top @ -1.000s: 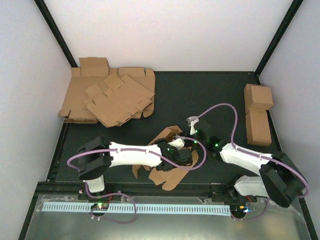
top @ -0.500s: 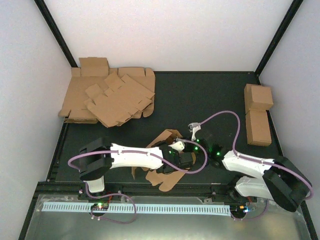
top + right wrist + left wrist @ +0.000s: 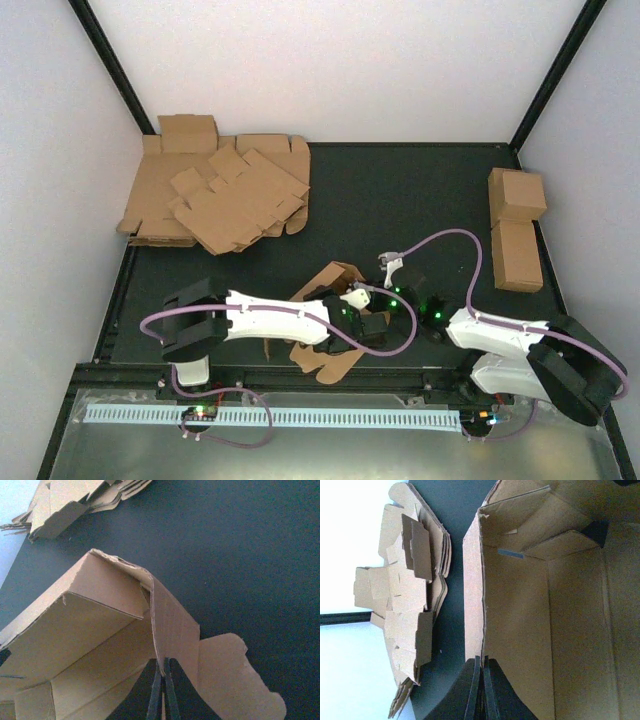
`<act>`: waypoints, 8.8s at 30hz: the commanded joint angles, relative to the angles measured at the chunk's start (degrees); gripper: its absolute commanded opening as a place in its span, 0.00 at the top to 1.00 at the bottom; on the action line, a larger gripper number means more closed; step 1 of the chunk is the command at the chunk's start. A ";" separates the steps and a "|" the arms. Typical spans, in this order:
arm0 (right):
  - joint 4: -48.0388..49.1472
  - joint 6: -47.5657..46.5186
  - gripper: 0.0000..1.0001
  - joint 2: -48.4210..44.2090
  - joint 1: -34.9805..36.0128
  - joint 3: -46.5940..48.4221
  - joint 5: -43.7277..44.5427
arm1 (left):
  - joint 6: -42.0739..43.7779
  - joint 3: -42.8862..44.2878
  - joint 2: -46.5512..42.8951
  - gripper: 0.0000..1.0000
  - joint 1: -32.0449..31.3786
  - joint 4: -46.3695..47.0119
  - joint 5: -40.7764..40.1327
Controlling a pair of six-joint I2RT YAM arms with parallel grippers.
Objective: Fold the paper box
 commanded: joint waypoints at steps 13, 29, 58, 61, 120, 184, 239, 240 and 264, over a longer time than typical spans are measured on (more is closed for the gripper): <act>6.75 -3.86 0.84 -1.50 3.24 -1.88 -3.32 | -0.78 1.59 5.89 0.99 -4.18 2.22 -3.84; -2.08 -6.40 0.65 -21.51 2.26 -6.81 -1.99 | -2.04 2.44 7.40 0.99 -4.65 0.95 -5.20; 0.39 -0.61 0.72 24.46 -30.29 22.06 -41.78 | -1.58 3.80 7.44 0.98 -5.35 0.35 -5.79; 0.91 0.61 0.77 31.10 -30.01 24.41 -44.02 | -1.58 3.97 7.77 0.98 -5.43 0.32 -5.51; 15.09 -4.61 0.76 20.79 -20.80 4.63 -41.10 | -1.78 6.88 3.77 0.51 -6.05 -2.11 2.48; 7.84 0.22 0.53 35.07 -25.37 15.62 -45.44 | 5.25 -21.13 -13.51 0.37 50.27 31.62 73.89; 30.58 6.12 0.29 24.66 -25.87 4.52 -49.55 | 13.79 -5.01 -21.61 0.99 14.54 10.93 12.13; 30.18 5.57 0.28 24.20 -25.95 4.89 -48.47 | 14.93 -5.22 -22.14 0.98 13.90 11.77 11.58; 23.49 2.14 0.29 23.03 -32.46 11.00 -36.04 | 20.57 -7.73 -12.10 0.98 3.53 15.18 -1.34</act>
